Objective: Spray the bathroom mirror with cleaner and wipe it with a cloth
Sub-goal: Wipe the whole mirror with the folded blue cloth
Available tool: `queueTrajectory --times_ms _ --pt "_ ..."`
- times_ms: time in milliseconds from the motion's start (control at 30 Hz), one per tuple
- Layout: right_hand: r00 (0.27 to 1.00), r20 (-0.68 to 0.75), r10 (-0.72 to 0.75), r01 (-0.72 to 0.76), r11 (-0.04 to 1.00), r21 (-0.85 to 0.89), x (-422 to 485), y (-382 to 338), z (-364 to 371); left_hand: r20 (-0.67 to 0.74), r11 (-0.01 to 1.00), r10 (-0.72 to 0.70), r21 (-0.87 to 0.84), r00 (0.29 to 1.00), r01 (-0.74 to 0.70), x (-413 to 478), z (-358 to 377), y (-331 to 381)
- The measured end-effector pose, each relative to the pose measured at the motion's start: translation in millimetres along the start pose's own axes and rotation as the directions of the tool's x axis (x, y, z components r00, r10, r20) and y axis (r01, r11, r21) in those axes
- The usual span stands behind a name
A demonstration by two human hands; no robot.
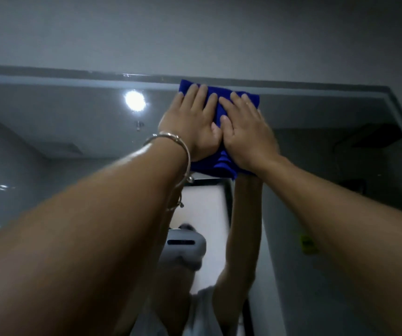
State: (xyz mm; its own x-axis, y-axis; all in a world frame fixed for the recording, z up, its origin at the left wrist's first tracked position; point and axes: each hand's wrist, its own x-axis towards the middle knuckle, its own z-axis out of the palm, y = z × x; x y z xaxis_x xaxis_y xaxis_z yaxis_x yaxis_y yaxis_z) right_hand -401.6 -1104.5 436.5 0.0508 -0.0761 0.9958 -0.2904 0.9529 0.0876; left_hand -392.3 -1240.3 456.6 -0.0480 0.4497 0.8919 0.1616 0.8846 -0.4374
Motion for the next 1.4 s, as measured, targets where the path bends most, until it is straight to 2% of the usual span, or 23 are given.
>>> queueTrajectory --times_ms 267,600,833,1033,1167,1233,1300,1400 --pt "0.997 0.029 0.076 -0.075 0.997 -0.019 -63.9 10.4 -11.8 0.036 0.998 0.062 -0.033 0.997 -0.061 -36.7 6.1 40.9" --pt "0.984 0.12 0.128 -0.115 0.988 -0.107 -135.6 8.9 -23.4 0.052 0.994 0.074 -0.091 0.996 -0.069 -96.8 15.6 78.1" --pt "0.952 0.286 0.108 -0.037 0.97 -0.242 -164.4 7.5 -39.5 0.096 0.991 0.065 -0.123 0.993 -0.053 -130.8 13.7 90.2" --pt "0.867 0.457 0.197 -0.006 0.923 -0.386 -155.2 -8.8 -63.0 0.143 0.993 0.005 -0.12 0.99 0.012 -137.3 10.7 95.8" --pt "0.794 0.547 0.265 -0.099 0.944 -0.314 -149.4 -28.2 -68.9 0.143 0.995 -0.057 -0.074 0.988 0.069 -142.6 10.7 97.7" --pt "0.772 0.561 0.297 -0.183 0.95 -0.252 -149.5 -34.8 -66.4 0.141 0.998 -0.038 -0.052 0.989 0.046 -144.4 10.1 95.7" --pt "0.787 0.537 0.304 -0.221 0.951 -0.216 -151.5 -38.6 -60.3 0.133 0.999 -0.018 -0.031 0.991 0.022 -146.1 13.1 93.0" --pt "0.845 0.456 0.279 -0.247 0.96 -0.131 -151.0 -37.1 -52.1 0.107 1.0 0.017 -0.014 0.994 -0.015 -139.5 15.5 83.8"
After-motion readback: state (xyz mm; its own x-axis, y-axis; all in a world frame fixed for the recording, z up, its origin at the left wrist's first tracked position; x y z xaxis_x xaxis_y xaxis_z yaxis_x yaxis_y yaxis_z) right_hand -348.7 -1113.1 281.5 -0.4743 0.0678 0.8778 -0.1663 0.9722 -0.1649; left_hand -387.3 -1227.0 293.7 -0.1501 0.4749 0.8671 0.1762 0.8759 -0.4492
